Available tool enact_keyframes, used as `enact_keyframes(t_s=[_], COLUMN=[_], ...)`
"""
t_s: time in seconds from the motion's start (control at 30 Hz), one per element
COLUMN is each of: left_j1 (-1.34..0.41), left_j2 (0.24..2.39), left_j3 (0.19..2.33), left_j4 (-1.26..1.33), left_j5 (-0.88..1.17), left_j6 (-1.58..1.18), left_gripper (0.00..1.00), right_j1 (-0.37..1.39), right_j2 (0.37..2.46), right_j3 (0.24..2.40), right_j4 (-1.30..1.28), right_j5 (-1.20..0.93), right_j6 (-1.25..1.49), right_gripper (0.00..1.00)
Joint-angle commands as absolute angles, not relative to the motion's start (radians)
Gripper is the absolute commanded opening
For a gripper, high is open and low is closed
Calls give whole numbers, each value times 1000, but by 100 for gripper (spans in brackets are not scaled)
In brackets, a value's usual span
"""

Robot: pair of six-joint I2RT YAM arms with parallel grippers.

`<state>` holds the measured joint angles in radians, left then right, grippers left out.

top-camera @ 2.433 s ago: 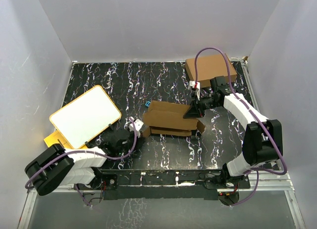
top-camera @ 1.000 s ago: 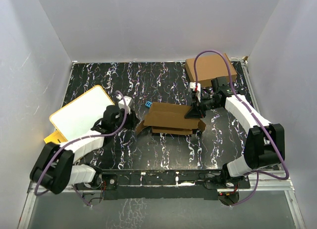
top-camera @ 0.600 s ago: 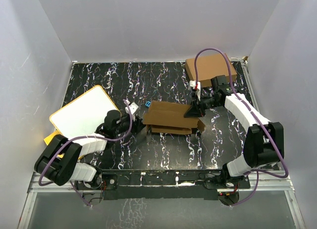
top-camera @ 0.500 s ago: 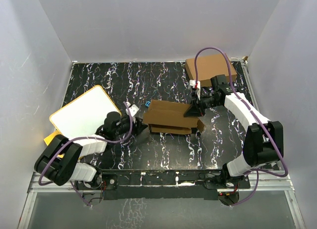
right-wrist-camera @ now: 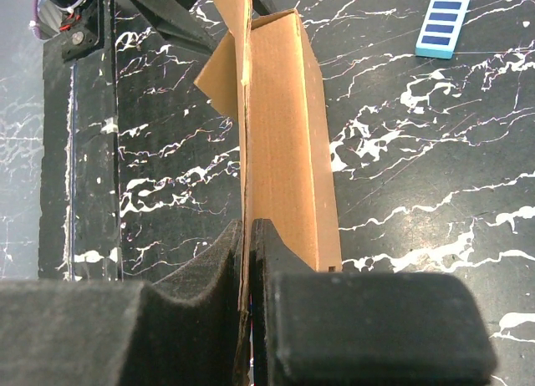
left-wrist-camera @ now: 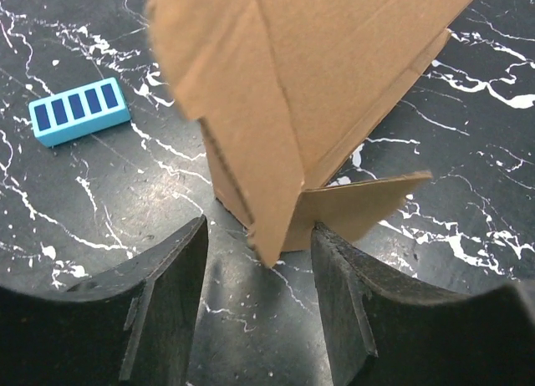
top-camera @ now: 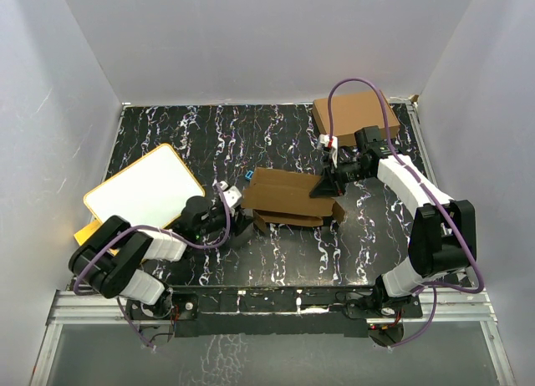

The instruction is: Fold the paper box

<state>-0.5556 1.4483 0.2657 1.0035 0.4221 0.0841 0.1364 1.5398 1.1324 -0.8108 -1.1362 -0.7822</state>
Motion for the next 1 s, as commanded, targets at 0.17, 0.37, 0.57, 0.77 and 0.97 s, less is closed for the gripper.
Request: enact_keyframes(t_s=[0.17, 0.37, 0.57, 0.77, 0.97], left_j1=[-652, -700, -730, -753, -758], left_j2=[1537, 1600, 1671, 1718, 1742], left_j3=[243, 264, 281, 297, 295], left_j4=[1273, 1326, 1386, 1433, 1495], left_j5=[268, 157, 93, 42, 30], left_j6=[108, 102, 66, 47, 16], left_gripper=[52, 50, 49, 47, 46], right_j1=[136, 136, 136, 136, 136], right_j2=[1544, 1549, 1552, 1556, 1559], right_j3=[1158, 1155, 1153, 1155, 1155], right_j4=[-784, -785, -788, -794, -797], right_j5=[-1173, -1182, -1192, -1201, -1204], right_j6=[-785, -785, -785, -785, -785], right_gripper=[8, 8, 8, 8, 8])
